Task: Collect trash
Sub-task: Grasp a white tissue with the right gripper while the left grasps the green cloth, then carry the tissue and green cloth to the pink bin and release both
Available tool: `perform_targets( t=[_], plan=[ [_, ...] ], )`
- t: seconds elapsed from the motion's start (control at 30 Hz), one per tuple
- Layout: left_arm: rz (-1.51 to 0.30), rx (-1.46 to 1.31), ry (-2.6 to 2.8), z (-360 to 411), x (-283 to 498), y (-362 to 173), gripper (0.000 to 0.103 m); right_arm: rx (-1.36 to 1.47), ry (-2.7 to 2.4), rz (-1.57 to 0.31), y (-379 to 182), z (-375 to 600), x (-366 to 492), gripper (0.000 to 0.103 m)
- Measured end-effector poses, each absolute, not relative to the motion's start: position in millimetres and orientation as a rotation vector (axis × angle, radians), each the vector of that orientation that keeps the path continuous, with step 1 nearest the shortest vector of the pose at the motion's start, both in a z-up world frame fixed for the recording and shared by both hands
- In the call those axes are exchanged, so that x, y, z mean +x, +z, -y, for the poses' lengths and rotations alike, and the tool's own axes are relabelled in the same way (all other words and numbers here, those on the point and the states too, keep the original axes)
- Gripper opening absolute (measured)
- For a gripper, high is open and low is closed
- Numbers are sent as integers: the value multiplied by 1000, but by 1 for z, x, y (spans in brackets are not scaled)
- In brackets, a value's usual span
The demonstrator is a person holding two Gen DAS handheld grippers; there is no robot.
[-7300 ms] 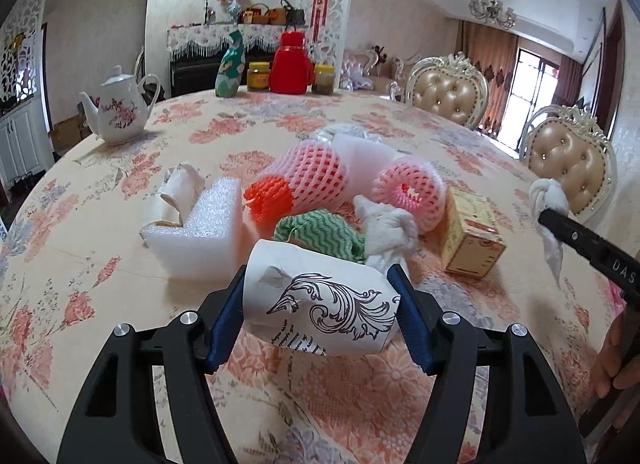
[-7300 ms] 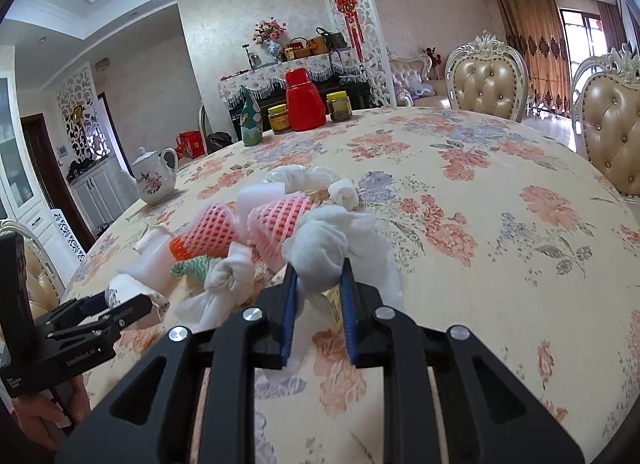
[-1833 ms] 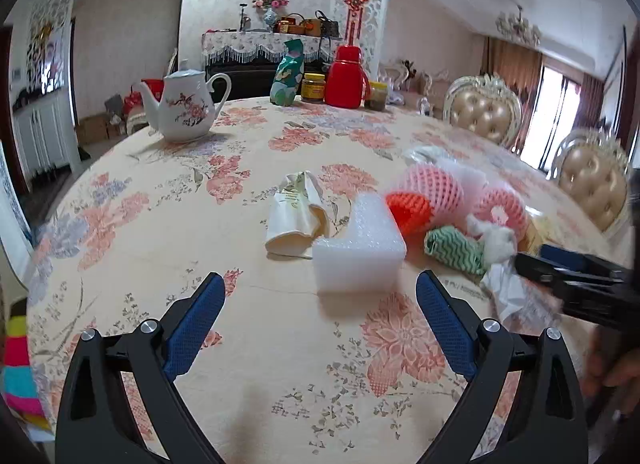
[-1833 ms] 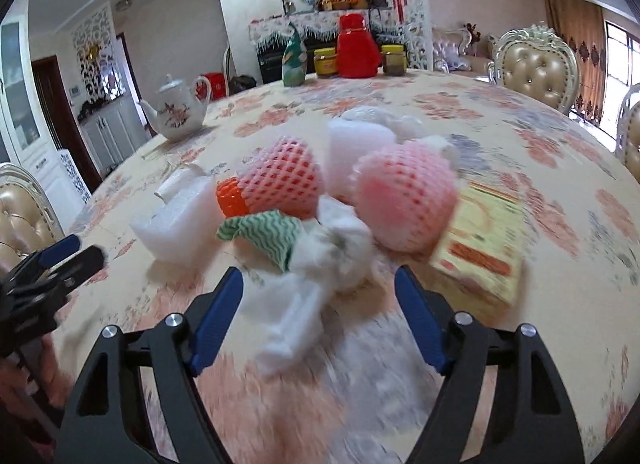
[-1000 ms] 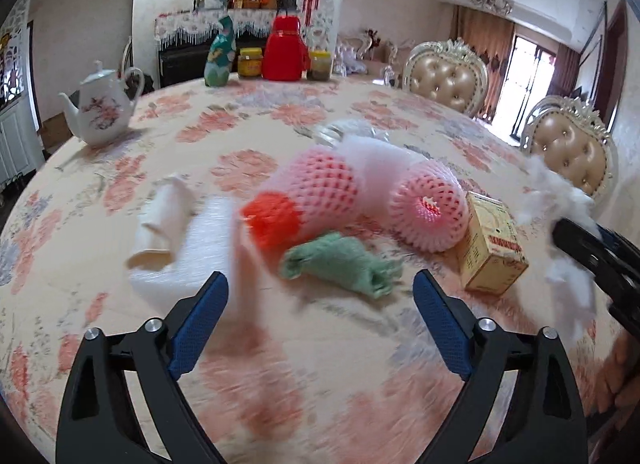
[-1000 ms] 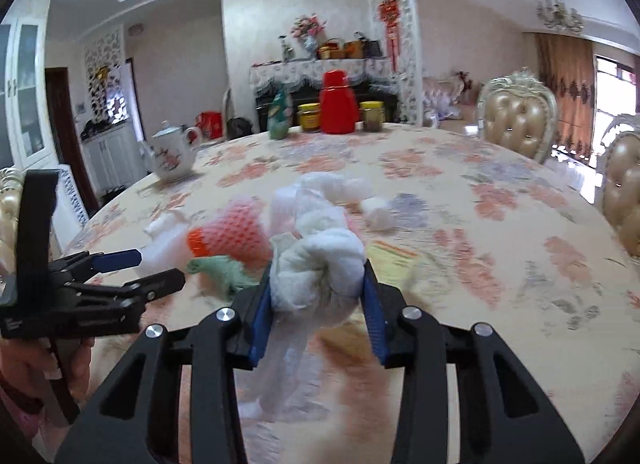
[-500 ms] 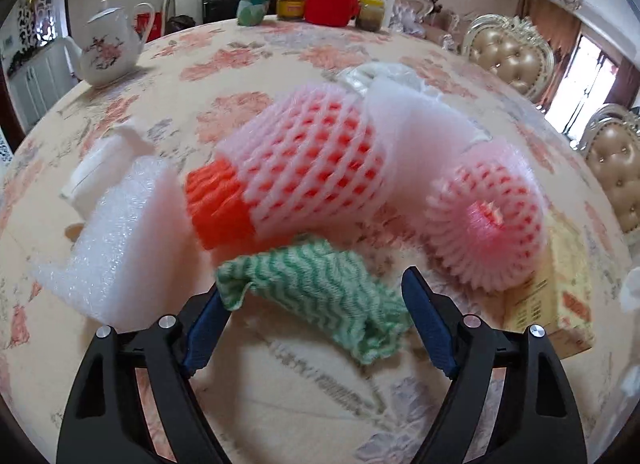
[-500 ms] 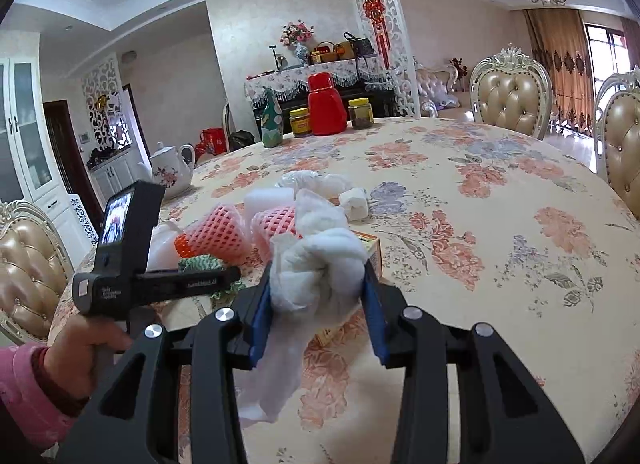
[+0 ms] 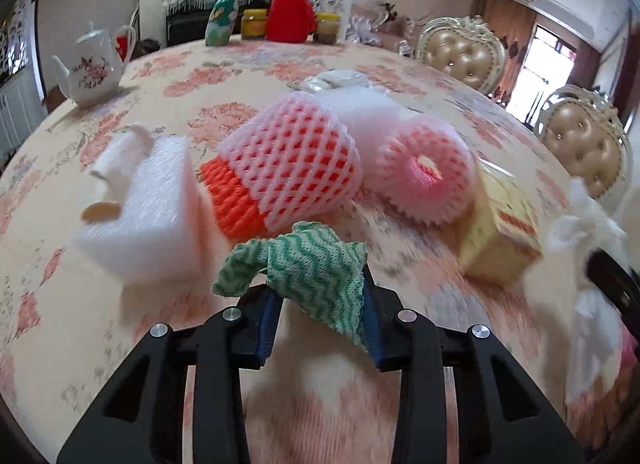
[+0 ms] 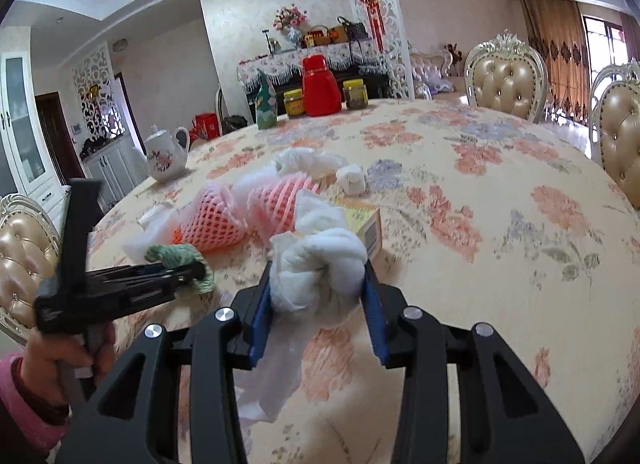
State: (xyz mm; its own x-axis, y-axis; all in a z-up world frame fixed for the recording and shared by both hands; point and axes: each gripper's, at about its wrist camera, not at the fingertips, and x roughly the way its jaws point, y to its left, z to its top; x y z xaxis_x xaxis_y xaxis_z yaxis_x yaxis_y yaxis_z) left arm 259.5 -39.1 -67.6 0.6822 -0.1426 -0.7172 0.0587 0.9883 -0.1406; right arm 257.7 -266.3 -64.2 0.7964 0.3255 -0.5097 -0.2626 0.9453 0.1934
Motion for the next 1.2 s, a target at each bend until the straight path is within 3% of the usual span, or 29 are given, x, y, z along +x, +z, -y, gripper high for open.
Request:
perform_targets(
  t=[0.43,1.2],
  plan=[
    [-625,-50,-203,45,171,-43,33,84,295,-584,-70,252,216,40],
    [-475,-11,-263,72,122,-22,34,77,264,-528,-59,270,175,40]
  ],
)
